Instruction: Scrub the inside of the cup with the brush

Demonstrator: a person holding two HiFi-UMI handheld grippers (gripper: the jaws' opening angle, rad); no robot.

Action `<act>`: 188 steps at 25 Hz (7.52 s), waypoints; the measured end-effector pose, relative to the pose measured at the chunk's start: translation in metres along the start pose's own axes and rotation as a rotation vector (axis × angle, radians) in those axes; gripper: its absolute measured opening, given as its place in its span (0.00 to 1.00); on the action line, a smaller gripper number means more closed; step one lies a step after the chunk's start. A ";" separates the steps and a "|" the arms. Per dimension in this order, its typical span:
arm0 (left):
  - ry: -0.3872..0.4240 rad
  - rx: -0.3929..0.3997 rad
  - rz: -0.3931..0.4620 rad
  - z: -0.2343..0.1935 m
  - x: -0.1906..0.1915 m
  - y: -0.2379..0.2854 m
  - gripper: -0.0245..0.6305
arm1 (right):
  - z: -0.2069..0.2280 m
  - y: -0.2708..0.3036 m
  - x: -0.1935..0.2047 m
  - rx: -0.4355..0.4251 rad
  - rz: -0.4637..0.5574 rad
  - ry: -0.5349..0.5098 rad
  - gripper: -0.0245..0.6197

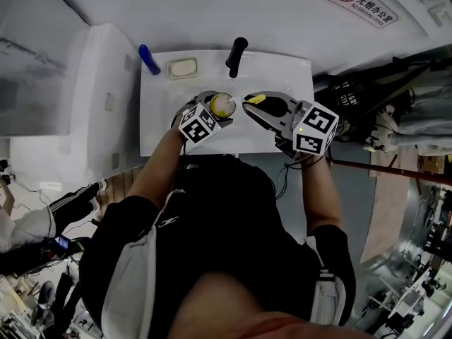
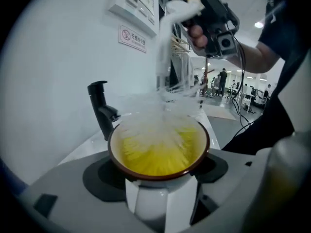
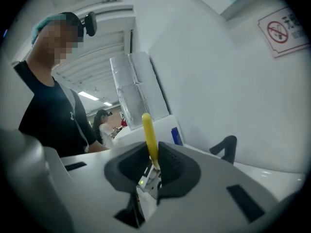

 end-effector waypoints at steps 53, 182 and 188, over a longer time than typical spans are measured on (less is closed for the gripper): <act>-0.018 0.063 -0.010 0.005 -0.001 0.003 0.63 | -0.006 -0.025 0.017 0.059 -0.104 -0.058 0.13; -0.152 -0.066 0.052 -0.024 0.009 -0.022 0.63 | 0.046 -0.079 0.068 0.694 0.462 0.278 0.12; -0.146 -0.060 0.045 -0.019 0.008 -0.022 0.63 | 0.040 -0.080 0.071 0.694 0.453 0.279 0.12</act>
Point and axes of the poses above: the fingertips, and each gripper's own axes: y forward along the fingers, z to its right, x out of its underside, the point moved 8 cm from there along -y, backward along the fingers, and after that the axes turned 2 degrees about y, right-handed, at the moved point
